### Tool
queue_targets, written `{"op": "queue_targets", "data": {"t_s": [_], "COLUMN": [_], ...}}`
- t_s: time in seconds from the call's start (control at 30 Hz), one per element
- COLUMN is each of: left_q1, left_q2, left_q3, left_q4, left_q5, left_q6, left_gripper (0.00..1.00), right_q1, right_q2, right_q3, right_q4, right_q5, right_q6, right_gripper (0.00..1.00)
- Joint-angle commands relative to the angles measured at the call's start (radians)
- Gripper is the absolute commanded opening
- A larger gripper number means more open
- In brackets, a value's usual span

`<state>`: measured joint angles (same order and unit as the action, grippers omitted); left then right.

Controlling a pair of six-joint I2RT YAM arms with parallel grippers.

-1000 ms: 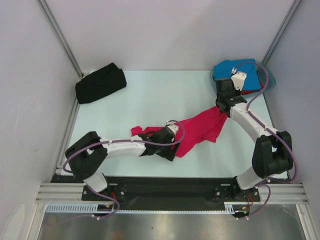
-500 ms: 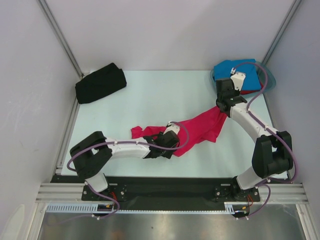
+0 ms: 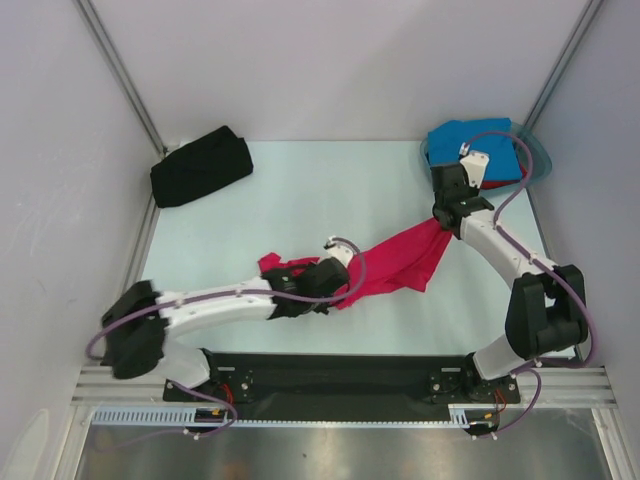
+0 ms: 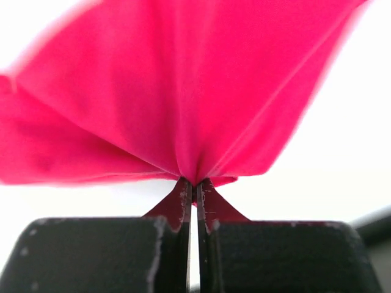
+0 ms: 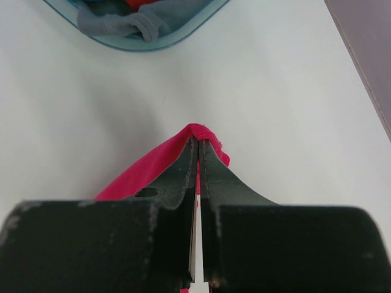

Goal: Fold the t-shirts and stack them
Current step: Flatten the tshirt out

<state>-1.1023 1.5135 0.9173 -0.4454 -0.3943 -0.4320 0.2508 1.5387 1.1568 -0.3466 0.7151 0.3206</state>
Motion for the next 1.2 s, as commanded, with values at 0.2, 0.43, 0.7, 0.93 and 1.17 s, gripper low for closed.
{"op": "queue_targets", "data": {"t_s": [0.2, 0.43, 0.7, 0.93, 1.17], "left_q1": [-0.007, -0.007, -0.007, -0.007, -0.007], "left_q2": [-0.45, -0.565, -0.579, -0.641, -0.583], "left_q3": [0.319, 0.593, 0.854, 0.936, 0.571], "left_q4": [-0.465, -0.714, -0.901, -0.869, -0.663], "left_q5": [0.089, 0.081, 0.241, 0.351, 0.369], "left_q6": [0.044, -0.017, 0.015, 0.038, 0.16], "left_gripper": [0.0, 0.05, 0.12, 0.09, 0.22], "right_q1": [0.071, 0.229, 0.441, 0.493, 0.443], "right_q2": [-0.184, -0.365, -0.528, -0.574, -0.385], "right_q3": [-0.026, 0.009, 0.145, 0.19, 0.133], "right_q4": [-0.103, -0.319, -0.56, -0.645, -0.468], "right_q5": [0.007, 0.081, 0.248, 0.291, 0.218], "right_q6": [0.002, 0.061, 0.164, 0.184, 0.074], "right_gripper": [0.0, 0.0, 0.0, 0.0, 0.0]}}
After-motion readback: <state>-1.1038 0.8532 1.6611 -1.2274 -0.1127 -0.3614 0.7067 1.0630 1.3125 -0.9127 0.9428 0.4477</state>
